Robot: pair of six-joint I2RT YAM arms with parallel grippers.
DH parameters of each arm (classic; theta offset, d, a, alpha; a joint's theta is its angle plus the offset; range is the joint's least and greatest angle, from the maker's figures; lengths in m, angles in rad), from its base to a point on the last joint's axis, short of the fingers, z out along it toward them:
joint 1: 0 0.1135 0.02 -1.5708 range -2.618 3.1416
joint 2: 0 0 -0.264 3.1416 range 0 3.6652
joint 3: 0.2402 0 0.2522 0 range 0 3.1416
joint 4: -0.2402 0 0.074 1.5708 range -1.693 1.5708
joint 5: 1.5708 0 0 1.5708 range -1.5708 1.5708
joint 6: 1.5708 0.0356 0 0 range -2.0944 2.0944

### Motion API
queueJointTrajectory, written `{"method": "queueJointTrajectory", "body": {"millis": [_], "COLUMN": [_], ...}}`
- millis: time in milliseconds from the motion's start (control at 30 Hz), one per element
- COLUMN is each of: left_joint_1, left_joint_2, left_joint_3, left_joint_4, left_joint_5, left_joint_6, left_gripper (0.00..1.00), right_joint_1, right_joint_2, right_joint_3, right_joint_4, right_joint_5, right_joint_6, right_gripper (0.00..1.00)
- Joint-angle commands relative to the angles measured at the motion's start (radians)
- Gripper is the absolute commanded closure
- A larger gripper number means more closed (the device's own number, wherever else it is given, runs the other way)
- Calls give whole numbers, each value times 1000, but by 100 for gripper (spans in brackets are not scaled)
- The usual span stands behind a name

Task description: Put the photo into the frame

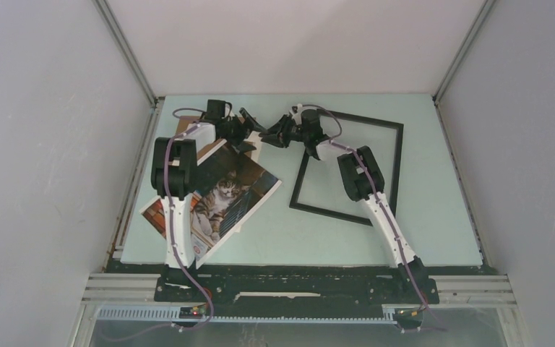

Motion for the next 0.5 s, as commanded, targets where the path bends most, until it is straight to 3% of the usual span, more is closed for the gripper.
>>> {"method": "queueJointTrajectory", "body": {"millis": [0,133,267,467], "left_joint_1": [-33,-54,-83,-115], "left_joint_2": [29,57,76,12], "left_joint_3": [44,56,63,67], "left_joint_4": [-6,-7,-7,-36], "left_joint_5": [20,42,57,57], "left_joint_6": [3,1,1,45], "left_gripper": [7,7,7,7], "right_joint_1": [-19,-61,-95,-121], "right_joint_2": [-186,-372,-504,-566], "right_joint_3": [-131,-369,-461,-529], "right_joint_4": [93,-81,-333,-406], "right_joint_5": [-25,58,154,168], "right_joint_6": [0,-202,-426,-502], "right_gripper": [61,55,46,44]}}
